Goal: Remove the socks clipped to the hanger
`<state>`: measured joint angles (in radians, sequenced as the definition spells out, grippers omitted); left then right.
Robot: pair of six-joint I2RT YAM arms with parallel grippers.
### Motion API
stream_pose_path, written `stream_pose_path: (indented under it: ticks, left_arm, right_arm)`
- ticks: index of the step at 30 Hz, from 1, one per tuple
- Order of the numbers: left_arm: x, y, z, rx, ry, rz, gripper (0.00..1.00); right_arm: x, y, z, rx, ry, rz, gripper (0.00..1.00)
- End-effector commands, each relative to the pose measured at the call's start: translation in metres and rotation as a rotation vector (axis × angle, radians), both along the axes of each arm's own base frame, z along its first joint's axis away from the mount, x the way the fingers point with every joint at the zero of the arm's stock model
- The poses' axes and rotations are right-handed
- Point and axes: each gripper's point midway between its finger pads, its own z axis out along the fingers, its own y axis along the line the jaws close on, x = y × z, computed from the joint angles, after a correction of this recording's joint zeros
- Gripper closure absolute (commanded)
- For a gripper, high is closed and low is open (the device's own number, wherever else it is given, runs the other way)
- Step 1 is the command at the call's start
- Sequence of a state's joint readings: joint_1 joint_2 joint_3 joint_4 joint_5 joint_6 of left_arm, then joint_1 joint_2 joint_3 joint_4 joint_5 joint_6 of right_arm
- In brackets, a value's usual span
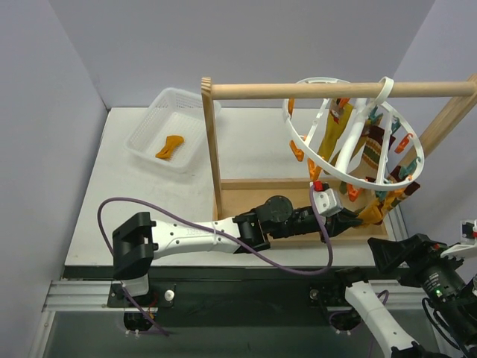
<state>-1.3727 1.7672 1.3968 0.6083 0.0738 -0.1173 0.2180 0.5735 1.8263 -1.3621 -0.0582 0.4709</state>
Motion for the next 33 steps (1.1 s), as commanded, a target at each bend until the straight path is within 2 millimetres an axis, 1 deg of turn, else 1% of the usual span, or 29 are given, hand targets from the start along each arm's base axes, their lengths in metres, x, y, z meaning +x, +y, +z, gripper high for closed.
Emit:
stream_pose_path:
  ticks: [1, 2, 3, 5, 6, 7, 8, 9, 10, 11, 16, 17, 21, 22, 25, 33]
  left_arm:
    - [-0.021, -0.003, 0.030, -0.035, 0.052, -0.120, 0.93]
    - [-0.023, -0.003, 0.031, -0.036, 0.070, -0.134, 1.00]
    - [-0.026, 0.001, 0.037, -0.042, 0.081, -0.143, 1.00]
    - [-0.032, 0.006, 0.039, -0.029, 0.126, -0.174, 1.00]
    - [-0.036, 0.012, 0.048, -0.041, 0.138, -0.191, 1.00]
    - [-0.041, 0.016, 0.046, -0.037, 0.147, -0.217, 1.00]
    - [-0.045, 0.020, 0.049, -0.047, 0.173, -0.238, 1.00]
    - [-0.050, 0.026, 0.055, -0.061, 0.182, -0.259, 1.00]
    - [-0.056, 0.030, 0.056, -0.066, 0.188, -0.290, 1.00]
    - [-0.059, 0.033, 0.059, -0.072, 0.215, -0.311, 1.00]
    - [-0.075, 0.044, 0.076, -0.117, 0.302, -0.421, 1.00]
    - [-0.080, 0.046, 0.077, -0.121, 0.302, -0.451, 1.00]
    - [-0.086, 0.046, 0.083, -0.133, 0.340, -0.501, 1.00]
    - [-0.087, 0.046, 0.085, -0.140, 0.349, -0.512, 1.00]
    - [-0.089, 0.043, 0.083, -0.134, 0.375, -0.536, 1.00]
    - [-0.092, 0.037, 0.076, -0.117, 0.423, -0.563, 1.00]
  right_arm:
    - [0.001, -0.006, -0.020, -0.047, 0.120, -0.018, 0.27]
    - [0.002, -0.006, -0.026, -0.051, 0.131, -0.018, 0.27]
    - [0.001, -0.007, -0.029, -0.051, 0.128, -0.016, 0.27]
    - [-0.001, -0.005, -0.033, -0.031, 0.112, -0.007, 0.31]
    - [-0.001, -0.003, -0.039, -0.029, 0.126, 0.007, 0.32]
    - [-0.001, -0.001, -0.041, -0.023, 0.124, 0.019, 0.34]
    - [-0.005, 0.001, -0.042, -0.012, 0.111, 0.043, 0.35]
    - [-0.004, 0.003, -0.046, -0.010, 0.118, 0.058, 0.36]
    - [-0.004, 0.004, -0.045, -0.002, 0.103, 0.067, 0.38]
    - [-0.008, 0.004, -0.045, 0.012, 0.082, 0.075, 0.41]
    - [-0.011, 0.011, -0.048, 0.054, 0.057, 0.156, 0.44]
    - [-0.012, 0.012, -0.047, 0.073, 0.044, 0.165, 0.44]
    - [-0.014, 0.022, -0.036, 0.151, -0.023, 0.242, 0.44]
    - [-0.014, 0.028, -0.029, 0.174, -0.053, 0.285, 0.44]
    - [-0.017, 0.032, -0.021, 0.205, -0.084, 0.322, 0.44]
    - [-0.013, 0.041, -0.016, 0.215, -0.097, 0.365, 0.46]
